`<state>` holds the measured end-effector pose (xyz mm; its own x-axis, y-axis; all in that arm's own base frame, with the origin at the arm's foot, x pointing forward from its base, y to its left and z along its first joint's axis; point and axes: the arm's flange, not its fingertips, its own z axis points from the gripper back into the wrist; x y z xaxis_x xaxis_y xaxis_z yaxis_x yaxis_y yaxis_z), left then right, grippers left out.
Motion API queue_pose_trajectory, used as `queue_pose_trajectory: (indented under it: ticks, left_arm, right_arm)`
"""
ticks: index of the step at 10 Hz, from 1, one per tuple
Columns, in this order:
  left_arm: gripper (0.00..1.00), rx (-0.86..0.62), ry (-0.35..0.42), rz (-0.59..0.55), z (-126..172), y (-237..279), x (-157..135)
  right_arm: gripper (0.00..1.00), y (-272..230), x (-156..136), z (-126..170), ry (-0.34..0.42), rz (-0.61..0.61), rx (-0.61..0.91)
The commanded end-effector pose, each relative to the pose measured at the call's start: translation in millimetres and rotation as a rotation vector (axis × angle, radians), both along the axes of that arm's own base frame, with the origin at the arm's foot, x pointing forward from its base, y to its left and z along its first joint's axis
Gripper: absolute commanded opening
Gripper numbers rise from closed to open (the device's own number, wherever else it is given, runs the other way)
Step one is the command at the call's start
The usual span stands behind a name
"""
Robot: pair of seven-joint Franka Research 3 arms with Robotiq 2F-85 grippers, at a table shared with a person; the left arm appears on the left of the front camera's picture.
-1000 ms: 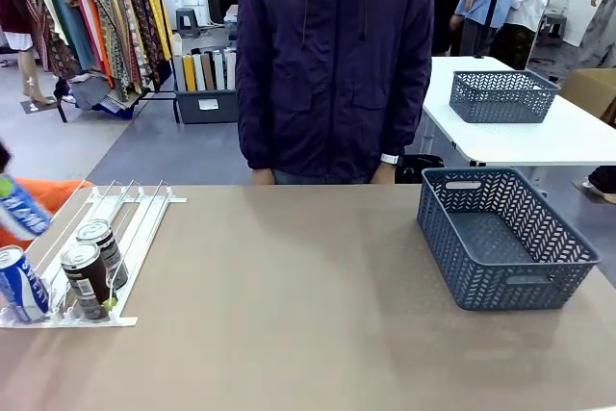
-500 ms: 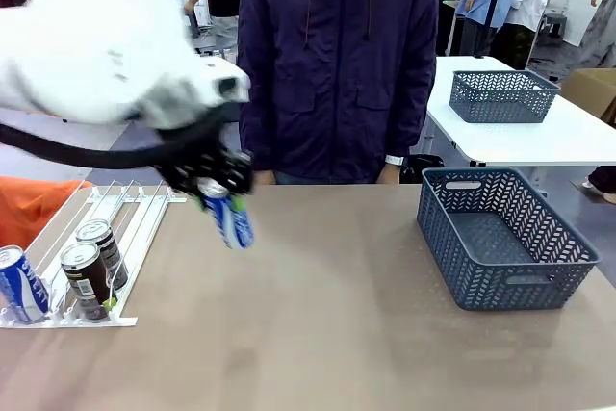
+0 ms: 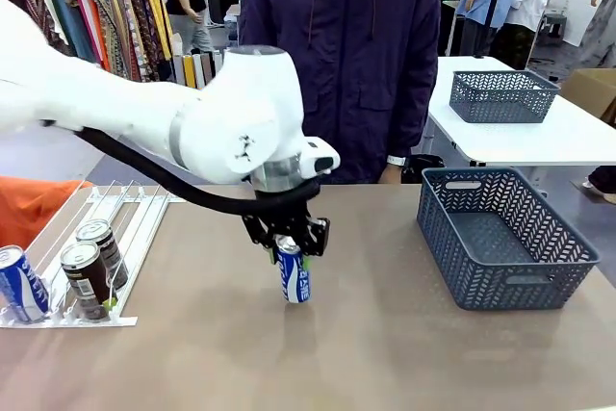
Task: Retrieve and store the cans from the dispenser.
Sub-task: Pick up one can from the Automatic Can Dispenser and place it in the middle of the table.
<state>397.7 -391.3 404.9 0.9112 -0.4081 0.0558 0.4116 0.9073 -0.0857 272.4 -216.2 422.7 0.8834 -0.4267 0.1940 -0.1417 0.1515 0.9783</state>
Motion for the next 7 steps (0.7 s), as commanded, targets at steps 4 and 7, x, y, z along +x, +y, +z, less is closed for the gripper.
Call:
queue_pose_trajectory:
  ticks: [4, 7]
  left_arm:
    - [0.0, 0.067, -0.008, -0.029, 0, -8, 3]
    - [1.0, 0.075, -0.056, -0.036, 2, -9, -5]
  right_arm:
    - [1.0, -1, 1, 3, -0.025, -0.001, -0.002]
    - [1.0, -1, 1, 3, -0.025, -0.001, -0.002]
